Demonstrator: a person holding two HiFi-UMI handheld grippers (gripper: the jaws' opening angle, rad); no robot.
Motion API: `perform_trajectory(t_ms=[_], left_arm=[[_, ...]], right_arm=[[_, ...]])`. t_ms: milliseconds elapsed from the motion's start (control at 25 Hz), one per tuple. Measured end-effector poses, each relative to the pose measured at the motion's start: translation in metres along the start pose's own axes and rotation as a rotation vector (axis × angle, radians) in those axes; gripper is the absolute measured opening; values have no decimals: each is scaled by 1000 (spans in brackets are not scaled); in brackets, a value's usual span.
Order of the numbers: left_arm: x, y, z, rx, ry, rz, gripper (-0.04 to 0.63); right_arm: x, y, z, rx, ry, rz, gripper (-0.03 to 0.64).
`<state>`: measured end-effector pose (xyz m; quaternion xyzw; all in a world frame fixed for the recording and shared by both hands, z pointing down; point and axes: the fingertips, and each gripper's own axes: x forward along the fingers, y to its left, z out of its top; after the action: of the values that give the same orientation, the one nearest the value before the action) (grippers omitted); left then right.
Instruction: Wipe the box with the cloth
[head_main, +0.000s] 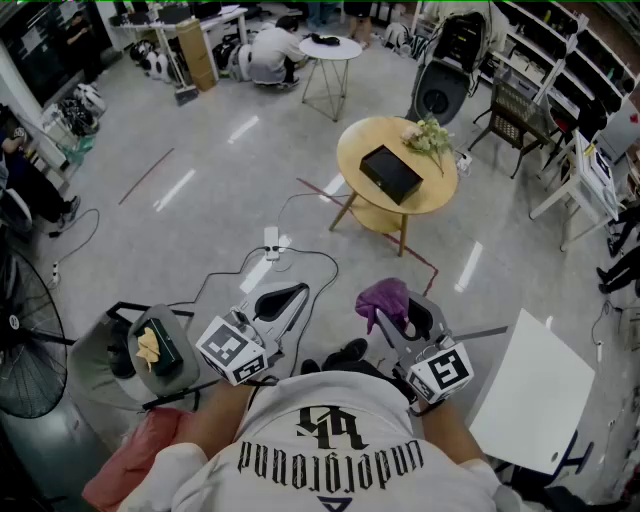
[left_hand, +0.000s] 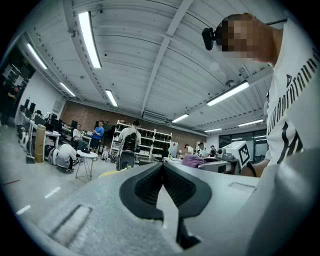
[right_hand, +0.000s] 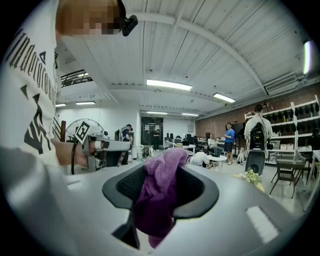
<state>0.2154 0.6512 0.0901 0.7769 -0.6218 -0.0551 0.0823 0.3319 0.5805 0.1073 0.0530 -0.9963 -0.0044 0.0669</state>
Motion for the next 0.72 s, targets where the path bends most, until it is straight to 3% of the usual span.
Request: perform_trajectory(t_ms=[720], left_arm=[[14, 27, -3, -19, 12, 21, 2]], right_arm=[[27, -17, 2, 6, -2, 23, 175]])
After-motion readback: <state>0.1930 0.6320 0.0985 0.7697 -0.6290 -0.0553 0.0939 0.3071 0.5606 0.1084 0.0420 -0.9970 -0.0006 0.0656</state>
